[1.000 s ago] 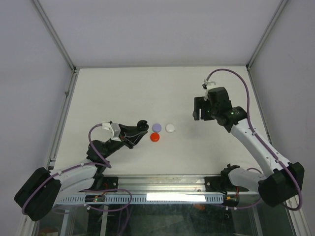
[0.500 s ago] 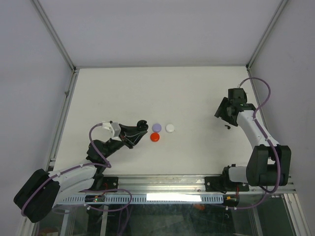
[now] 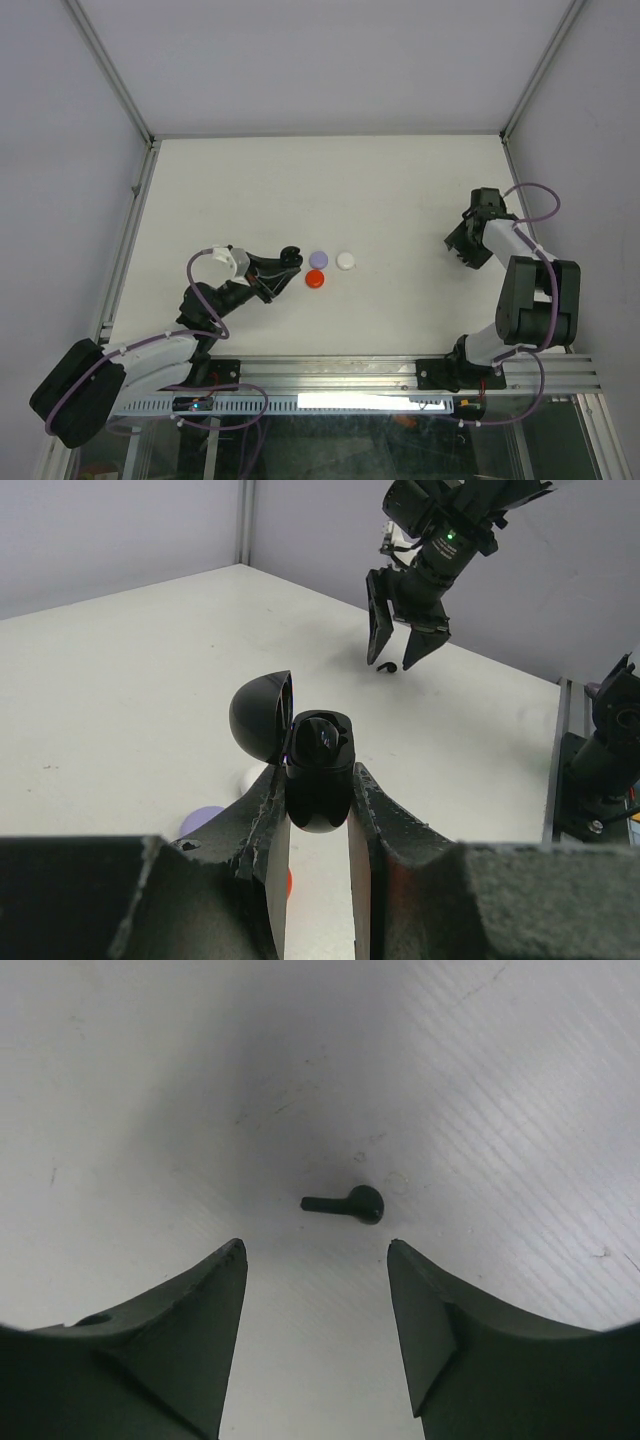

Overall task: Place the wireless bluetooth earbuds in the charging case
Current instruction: Adjust the earbud at the center of the board.

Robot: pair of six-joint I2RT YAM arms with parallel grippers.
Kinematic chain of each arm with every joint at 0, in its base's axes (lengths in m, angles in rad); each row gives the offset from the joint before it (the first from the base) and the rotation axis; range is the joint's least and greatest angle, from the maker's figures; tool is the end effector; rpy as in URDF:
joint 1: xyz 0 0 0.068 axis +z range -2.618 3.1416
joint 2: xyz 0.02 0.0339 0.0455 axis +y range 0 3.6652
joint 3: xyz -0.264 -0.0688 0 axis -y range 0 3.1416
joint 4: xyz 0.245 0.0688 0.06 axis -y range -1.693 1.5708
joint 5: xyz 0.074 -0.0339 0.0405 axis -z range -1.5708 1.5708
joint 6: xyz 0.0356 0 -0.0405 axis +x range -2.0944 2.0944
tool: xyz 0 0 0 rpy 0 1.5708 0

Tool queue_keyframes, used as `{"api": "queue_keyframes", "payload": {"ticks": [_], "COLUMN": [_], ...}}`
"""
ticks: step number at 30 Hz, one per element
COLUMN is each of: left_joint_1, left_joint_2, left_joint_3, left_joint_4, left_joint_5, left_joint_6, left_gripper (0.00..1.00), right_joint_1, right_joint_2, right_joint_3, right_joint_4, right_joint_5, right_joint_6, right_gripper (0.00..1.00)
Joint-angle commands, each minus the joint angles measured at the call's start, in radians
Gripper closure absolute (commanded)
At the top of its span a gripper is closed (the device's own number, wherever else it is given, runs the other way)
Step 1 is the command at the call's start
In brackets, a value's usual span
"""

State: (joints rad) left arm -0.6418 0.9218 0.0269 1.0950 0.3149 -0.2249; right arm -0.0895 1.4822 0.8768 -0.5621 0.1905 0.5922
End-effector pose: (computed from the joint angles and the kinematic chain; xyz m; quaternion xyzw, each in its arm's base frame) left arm 0.1265 -0.1083 0.1917 0.2481 0.5865 -0.4111 0.6523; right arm 0.2733 -0.0313 0.1862 0.3440 0.9128 -0.0407 0.2163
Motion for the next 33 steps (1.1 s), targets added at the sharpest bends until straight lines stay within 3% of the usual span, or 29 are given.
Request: {"api": "queue_keyframes", "payload": {"ticks": [1, 11, 20, 27, 33], "left_joint_1": [-0.004, -0.004, -0.004, -0.004, -0.003], "left_joint_2": [0.016, 0.063, 0.069, 0.08, 0.093], "left_joint_3": [-0.005, 0.007, 0.012, 0.02, 0.024], "left_joint_4": [0.032, 0.057, 0.055, 0.052, 0.055], "left_joint_5": [-0.007, 0.006, 0.013, 0.022, 0.033], "left_joint_6": [-0.006, -0.028, -0.034, -0.041, -0.048], "left_gripper": [0.98, 0.98, 0.98, 0.98, 0.98], "right_joint_1": [-0.039, -0.073, -0.071, -0.04, 0.013], "right_joint_2": [0.034, 0.107, 0.176, 0.209, 0.236], "right_joint_3": [-0.002, 0.038, 0.095, 0.135, 0.174], "right_joint_4": [0.082, 0.125, 0.108, 0.077, 0.027], "right_joint_5": [-0.01, -0.068, -0.138, -0.188, -0.14], "right_joint_6": [0.069, 0.063, -0.049, -0.148, -0.199], "right_gripper": [0.4, 0.47, 0.54, 0.56, 0.58]}}
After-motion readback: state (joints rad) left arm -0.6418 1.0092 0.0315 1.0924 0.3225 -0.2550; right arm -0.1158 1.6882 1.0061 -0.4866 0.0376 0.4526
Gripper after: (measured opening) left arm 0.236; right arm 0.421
